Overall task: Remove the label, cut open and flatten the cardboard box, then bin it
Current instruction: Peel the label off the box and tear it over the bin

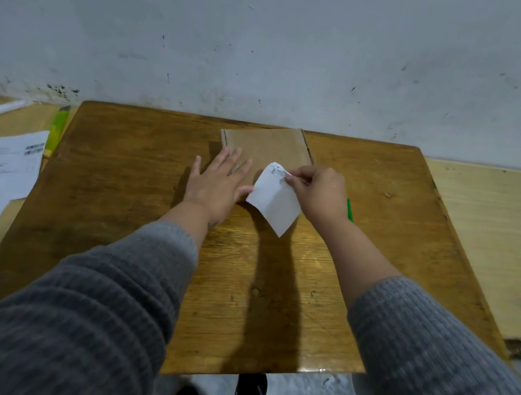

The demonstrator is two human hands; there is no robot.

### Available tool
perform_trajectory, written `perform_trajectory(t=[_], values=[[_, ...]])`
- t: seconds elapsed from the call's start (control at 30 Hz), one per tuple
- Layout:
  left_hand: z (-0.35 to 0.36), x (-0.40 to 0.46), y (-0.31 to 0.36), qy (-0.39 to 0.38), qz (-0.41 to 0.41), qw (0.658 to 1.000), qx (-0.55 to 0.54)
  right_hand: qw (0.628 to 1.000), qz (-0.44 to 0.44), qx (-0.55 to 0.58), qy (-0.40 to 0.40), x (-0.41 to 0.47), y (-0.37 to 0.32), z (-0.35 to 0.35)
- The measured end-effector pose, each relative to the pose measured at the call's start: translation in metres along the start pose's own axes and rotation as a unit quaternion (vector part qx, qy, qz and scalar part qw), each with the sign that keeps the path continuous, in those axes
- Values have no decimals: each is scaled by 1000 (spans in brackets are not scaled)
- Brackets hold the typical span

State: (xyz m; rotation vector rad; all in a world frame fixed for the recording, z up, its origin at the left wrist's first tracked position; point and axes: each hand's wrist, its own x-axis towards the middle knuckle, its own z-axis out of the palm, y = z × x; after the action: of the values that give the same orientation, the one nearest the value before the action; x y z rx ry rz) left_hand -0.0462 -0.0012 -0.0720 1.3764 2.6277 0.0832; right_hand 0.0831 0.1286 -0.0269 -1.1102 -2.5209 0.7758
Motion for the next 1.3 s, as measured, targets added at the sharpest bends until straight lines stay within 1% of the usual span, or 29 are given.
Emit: perform_trajectory(t=[0.1,0.13,0.2,0.27,0.3,0.37,0.43,0.5,0.57,0.67,0.7,0.77,0.8,0.83,1.0,1.17,1.3], values=[[0,1,0,-5,3,1000,-9,995,57,82,2,-7,12,-7],[0,0,1,6,5,1000,-17,991,70,110,0,-10,15,-8],[-1,-6,7,68,19,997,-43,985,86,151,0,-16,16,-9],[-7,-13,14,143,63,985,-77,979,89,182,1,-19,14,-8],[-10,-17,18,160,94,977,-102,976,85,200,-1,-21,11,-7],[-14,-24,21,164,134,967,-141,973,67,220,-13,-26,4,-5],[-14,-30,20,176,133,965,-141,974,53,221,-25,-31,-2,-6],[-13,-36,18,203,113,963,-137,972,49,228,-39,-37,-9,-9],[-15,-41,18,223,104,956,-160,970,53,231,-57,-42,-11,-11],[-22,-48,27,213,104,949,-206,975,59,207,-61,-50,-6,-14],[-24,-49,32,202,106,950,-212,983,52,169,-52,-52,-1,-16],[-26,-50,44,189,116,954,-200,998,21,37,-34,-57,9,-23],[-27,-50,50,185,125,956,-189,999,11,-16,-28,-61,13,-28],[-27,-49,58,181,137,957,-179,999,7,-45,-22,-66,17,-35],[-23,-53,109,163,188,954,-164,997,7,-65,48,-88,50,-65],[-16,-57,171,151,228,947,-169,995,1,-54,80,-117,91,-96],[-11,-67,237,118,208,956,-171,992,-4,-63,108,-145,135,-124]])
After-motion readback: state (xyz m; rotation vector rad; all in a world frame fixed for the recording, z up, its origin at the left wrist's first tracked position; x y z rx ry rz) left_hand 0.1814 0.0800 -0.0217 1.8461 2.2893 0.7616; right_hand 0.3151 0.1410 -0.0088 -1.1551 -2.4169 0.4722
